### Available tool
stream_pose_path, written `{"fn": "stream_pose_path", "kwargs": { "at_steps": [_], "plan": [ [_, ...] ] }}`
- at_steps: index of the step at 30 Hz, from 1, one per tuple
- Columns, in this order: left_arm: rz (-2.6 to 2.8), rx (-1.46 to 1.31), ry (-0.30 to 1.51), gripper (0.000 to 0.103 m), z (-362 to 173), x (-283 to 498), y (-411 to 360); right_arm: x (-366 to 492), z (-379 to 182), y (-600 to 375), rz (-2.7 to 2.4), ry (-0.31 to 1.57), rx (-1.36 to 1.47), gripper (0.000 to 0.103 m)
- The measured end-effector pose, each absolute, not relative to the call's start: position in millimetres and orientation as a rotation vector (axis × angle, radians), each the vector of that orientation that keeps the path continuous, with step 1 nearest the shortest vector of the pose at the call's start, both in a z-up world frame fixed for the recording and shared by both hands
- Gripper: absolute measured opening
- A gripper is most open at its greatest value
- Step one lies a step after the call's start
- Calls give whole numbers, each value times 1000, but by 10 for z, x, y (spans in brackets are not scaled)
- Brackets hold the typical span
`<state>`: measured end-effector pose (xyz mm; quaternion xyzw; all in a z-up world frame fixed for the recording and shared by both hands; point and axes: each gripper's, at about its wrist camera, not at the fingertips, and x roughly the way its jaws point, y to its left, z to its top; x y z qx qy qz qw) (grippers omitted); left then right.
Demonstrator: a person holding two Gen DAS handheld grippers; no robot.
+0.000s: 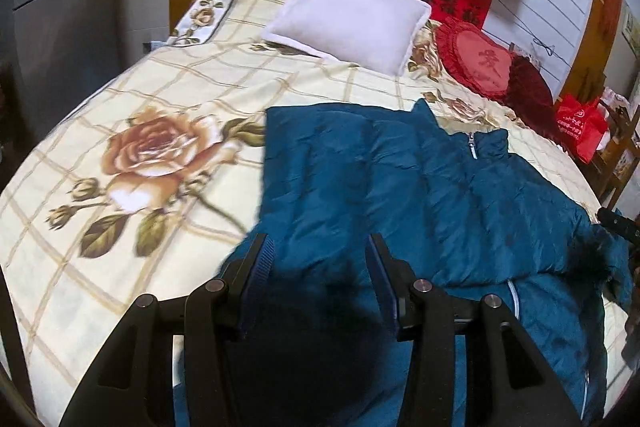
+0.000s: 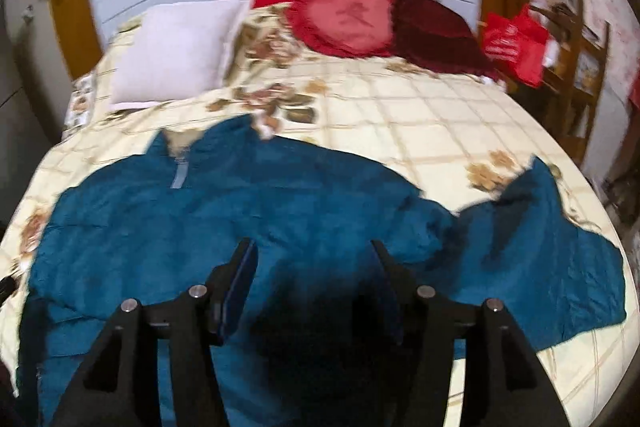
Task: Fold large clothes
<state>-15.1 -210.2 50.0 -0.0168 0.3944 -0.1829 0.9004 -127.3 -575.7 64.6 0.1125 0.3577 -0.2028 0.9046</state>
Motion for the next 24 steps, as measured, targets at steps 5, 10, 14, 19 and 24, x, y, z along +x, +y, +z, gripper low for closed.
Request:
{"fn": "stream_pose_path", "kwargs": {
  "at_steps": [5,10,14,19,24],
  "plan": [
    [-344,0,857,30,318,134,-2459,-808,450,-5390,-301,793,145,59],
    [-315,66,883,30,109,265,-2615,-478,163,-5327,-288,821,169,59],
    [-330,82,879,31,28,260,-2616,-386,-202,-5404,-311,899,169,59],
    [-327,90,884,31,2,255,-2631,-455,-160,-5420,-316,905,182,59],
    [-331,79,876,31,-13,241,-2604,-845,78,-5408,-306,856,205,59]
  ]
}}
